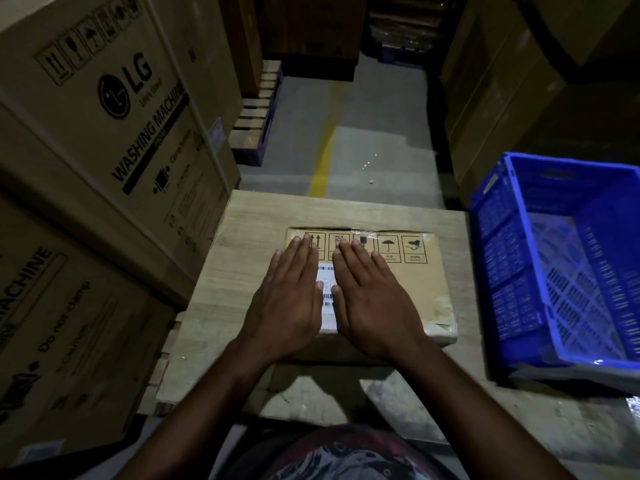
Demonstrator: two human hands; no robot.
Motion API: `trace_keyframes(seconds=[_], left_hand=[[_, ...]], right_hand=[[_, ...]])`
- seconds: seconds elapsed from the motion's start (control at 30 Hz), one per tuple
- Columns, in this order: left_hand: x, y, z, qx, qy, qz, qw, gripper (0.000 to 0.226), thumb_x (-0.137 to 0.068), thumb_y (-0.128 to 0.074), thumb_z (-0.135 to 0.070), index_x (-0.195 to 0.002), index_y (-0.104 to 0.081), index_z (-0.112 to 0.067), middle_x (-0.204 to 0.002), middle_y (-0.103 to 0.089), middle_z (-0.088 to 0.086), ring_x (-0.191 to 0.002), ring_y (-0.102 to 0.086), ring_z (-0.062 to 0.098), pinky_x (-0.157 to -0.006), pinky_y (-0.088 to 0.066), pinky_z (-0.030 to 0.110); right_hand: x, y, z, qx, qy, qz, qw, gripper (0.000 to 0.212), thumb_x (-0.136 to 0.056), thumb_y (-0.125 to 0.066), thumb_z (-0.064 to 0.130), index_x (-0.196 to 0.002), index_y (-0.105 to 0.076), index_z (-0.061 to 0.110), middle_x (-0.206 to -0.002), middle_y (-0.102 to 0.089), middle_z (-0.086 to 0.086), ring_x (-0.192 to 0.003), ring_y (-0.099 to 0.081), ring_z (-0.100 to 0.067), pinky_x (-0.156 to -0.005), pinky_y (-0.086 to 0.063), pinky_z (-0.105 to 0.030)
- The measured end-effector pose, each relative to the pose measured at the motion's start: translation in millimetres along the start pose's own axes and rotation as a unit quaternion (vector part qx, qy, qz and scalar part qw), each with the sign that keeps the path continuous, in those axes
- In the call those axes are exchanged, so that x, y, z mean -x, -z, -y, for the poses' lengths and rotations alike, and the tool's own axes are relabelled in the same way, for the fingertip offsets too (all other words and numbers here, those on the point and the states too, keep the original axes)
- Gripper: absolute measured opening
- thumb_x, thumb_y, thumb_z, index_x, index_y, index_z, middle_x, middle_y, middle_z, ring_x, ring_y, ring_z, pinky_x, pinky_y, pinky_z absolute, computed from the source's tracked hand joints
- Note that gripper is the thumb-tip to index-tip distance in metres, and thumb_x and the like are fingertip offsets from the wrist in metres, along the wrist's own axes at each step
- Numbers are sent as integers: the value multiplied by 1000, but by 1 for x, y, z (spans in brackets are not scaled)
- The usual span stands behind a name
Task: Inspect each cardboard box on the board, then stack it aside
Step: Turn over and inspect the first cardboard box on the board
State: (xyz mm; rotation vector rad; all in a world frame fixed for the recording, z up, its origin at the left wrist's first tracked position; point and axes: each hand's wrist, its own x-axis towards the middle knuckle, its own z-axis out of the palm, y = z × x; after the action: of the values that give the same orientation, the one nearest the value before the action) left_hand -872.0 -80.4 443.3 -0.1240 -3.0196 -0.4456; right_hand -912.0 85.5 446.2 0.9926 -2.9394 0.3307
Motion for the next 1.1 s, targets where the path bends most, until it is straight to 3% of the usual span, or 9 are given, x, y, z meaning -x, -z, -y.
trace_keyframes(seconds=[0.23, 0.43, 0.67, 0.73, 0.87, 1.0, 1.1], left_hand=[[-6, 11, -15, -11, -3, 17, 1000, 75, -93, -6, -43, -157, -17, -5, -166, -12, 11, -154, -6, 20, -124, 5, 36], [-13, 3, -32, -37, -28, 47, 998, 76, -93, 2, -45, -159, -5, -8, -167, 0, 7, -154, 6, 17, -122, 11, 30], [-11, 4, -29, -16, -35, 35, 999, 71, -97, -5, -44, -158, -13, -8, -166, -5, 6, -153, 0, 15, -121, 10, 25], [-10, 4, -30, -21, -31, 31, 999, 70, -98, -10, -44, -158, -17, -8, -166, -10, 6, -153, -5, 15, -120, 8, 26], [-13, 7, -30, -24, -5, 40, 999, 75, -93, -7, -50, -159, -18, -14, -167, -10, 4, -154, -4, 16, -124, 4, 34], [-15, 3, -32, -50, 6, 44, 998, 75, -93, -2, -50, -160, -11, -17, -167, -3, 4, -154, 2, 16, -125, 1, 39], [-16, 4, -30, -37, 13, 43, 998, 74, -93, -7, -51, -160, -15, -19, -167, -7, 2, -154, 0, 14, -125, 1, 37]], right_hand=[[4, 15, -13, -104, -20, -8, 994, 67, -101, -20, 43, -154, -37, 6, -163, -29, -11, -153, -21, -22, -126, -15, -39], [17, 12, -38, -29, -54, -10, 998, 66, -101, -24, 43, -154, -35, 5, -163, -28, -11, -152, -23, -24, -125, -19, -43], [18, 14, -35, -35, -56, -7, 998, 68, -101, -18, 45, -156, -31, 8, -165, -24, -8, -154, -16, -18, -124, -6, -33], [20, 18, -39, -64, -56, 2, 996, 70, -99, -19, 48, -157, -31, 10, -165, -22, -6, -154, -13, -15, -124, -3, -30], [28, 25, -59, -59, -109, -6, 992, 69, -98, -28, 49, -157, -31, 12, -166, -23, -8, -154, -16, -21, -126, -8, -35], [35, 23, -71, -54, -121, 11, 991, 77, -95, -11, 57, -160, -23, 17, -168, -12, 0, -155, -3, -12, -125, -3, -33], [33, 21, -69, -88, -127, -2, 988, 75, -95, -14, 57, -160, -23, 19, -168, -11, 4, -155, -1, -9, -126, -10, -35]])
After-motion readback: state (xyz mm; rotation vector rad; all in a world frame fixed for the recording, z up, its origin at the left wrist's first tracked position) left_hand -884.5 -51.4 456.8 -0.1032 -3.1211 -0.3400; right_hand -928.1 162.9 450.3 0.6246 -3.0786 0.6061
